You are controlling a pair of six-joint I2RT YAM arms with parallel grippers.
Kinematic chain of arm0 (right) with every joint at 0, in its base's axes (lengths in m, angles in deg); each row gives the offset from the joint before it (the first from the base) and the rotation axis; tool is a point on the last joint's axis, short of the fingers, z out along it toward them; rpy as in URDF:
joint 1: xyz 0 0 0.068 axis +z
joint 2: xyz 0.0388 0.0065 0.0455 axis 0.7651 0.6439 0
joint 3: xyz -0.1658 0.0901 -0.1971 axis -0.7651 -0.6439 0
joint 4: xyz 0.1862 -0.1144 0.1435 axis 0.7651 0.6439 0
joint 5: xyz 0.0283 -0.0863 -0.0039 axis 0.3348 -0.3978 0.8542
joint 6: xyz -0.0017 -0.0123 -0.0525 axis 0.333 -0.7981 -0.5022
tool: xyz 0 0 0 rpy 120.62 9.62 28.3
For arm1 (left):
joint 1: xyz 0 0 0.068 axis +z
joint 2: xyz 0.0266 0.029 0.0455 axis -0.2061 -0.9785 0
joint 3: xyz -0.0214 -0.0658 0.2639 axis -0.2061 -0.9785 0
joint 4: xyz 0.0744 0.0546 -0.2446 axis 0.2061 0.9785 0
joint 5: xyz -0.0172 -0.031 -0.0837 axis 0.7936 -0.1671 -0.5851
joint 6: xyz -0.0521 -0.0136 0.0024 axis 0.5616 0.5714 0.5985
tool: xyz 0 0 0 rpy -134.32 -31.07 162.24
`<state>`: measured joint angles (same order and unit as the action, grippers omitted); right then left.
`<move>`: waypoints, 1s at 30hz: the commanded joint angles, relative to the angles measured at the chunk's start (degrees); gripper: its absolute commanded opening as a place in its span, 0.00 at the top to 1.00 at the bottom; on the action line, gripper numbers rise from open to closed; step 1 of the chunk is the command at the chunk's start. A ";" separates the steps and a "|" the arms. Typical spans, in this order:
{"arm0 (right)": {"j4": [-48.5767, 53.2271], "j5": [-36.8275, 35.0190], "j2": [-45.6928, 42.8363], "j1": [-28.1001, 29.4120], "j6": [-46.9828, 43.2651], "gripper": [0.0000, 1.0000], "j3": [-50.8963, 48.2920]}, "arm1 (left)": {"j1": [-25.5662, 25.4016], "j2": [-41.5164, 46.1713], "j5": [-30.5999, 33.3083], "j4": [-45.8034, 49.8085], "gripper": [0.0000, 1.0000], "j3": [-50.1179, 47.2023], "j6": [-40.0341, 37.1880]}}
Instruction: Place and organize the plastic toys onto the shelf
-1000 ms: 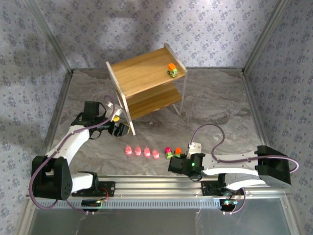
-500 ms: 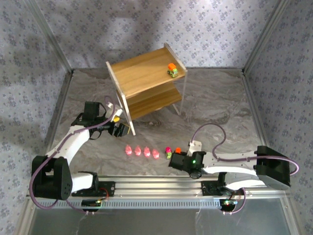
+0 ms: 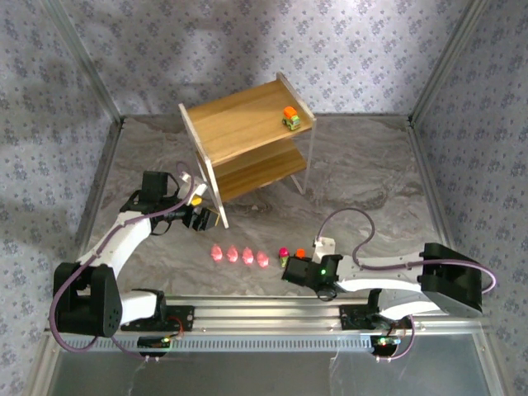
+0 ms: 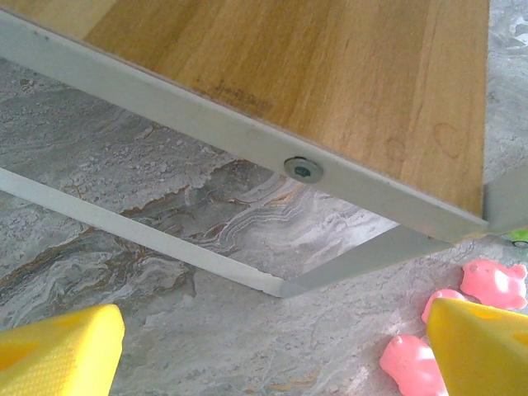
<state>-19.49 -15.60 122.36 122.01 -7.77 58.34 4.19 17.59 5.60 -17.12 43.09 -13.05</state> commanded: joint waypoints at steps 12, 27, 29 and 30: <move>0.38 -1.16 0.41 0.11 -0.15 0.57 -1.69 | 0.41 0.34 -1.52 -1.29 0.05 -0.27 0.17; 11.45 -7.28 -3.98 2.00 -2.71 0.68 4.52 | 0.40 -0.21 -1.48 -1.12 0.05 0.28 0.43; 13.87 -8.22 -6.57 1.91 -4.27 0.68 6.10 | 0.41 -0.29 -1.48 -1.14 0.05 0.17 0.43; 15.16 -8.63 -7.80 1.82 -5.47 0.68 7.17 | 0.41 -0.45 -1.48 -1.12 0.05 0.24 0.43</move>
<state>-11.45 -19.86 117.71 123.72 -10.72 62.32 4.19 17.46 5.62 -17.14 43.09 -13.03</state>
